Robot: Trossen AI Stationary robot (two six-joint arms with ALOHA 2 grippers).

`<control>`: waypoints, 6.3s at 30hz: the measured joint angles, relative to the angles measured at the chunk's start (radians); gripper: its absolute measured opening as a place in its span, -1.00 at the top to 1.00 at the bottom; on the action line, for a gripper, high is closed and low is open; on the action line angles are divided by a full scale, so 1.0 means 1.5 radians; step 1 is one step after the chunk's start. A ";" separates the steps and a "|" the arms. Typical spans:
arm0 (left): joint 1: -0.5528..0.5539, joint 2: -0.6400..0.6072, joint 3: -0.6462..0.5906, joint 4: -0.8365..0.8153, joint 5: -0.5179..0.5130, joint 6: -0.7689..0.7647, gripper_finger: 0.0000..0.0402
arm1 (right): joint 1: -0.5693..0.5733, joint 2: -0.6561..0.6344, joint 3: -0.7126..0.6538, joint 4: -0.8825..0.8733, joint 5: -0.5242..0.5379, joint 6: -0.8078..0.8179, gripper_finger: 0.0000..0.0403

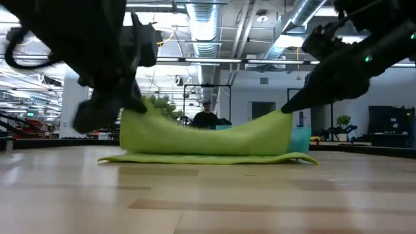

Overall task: Roll microfiber towels into tight, uniform cylinder then place into a basket
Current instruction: Roll the green microfiber cloth

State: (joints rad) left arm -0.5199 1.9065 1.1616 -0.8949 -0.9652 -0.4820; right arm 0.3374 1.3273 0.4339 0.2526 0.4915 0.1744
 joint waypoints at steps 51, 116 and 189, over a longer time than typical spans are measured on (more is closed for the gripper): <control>0.018 -0.069 -0.115 0.202 -0.058 0.033 0.47 | 0.000 0.175 0.076 -0.189 0.126 0.101 0.95; -0.177 -0.332 -0.091 0.614 0.131 0.184 1.00 | 0.359 -0.119 0.156 0.117 0.078 -0.040 0.95; -0.075 -0.113 -0.134 0.511 0.300 0.156 1.00 | 0.258 0.132 0.180 -0.392 -0.085 0.111 0.94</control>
State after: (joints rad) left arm -0.6323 1.7367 0.9604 -0.1291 -0.5156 -0.2478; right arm 0.7246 1.5246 0.7044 -0.3355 0.3634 0.3416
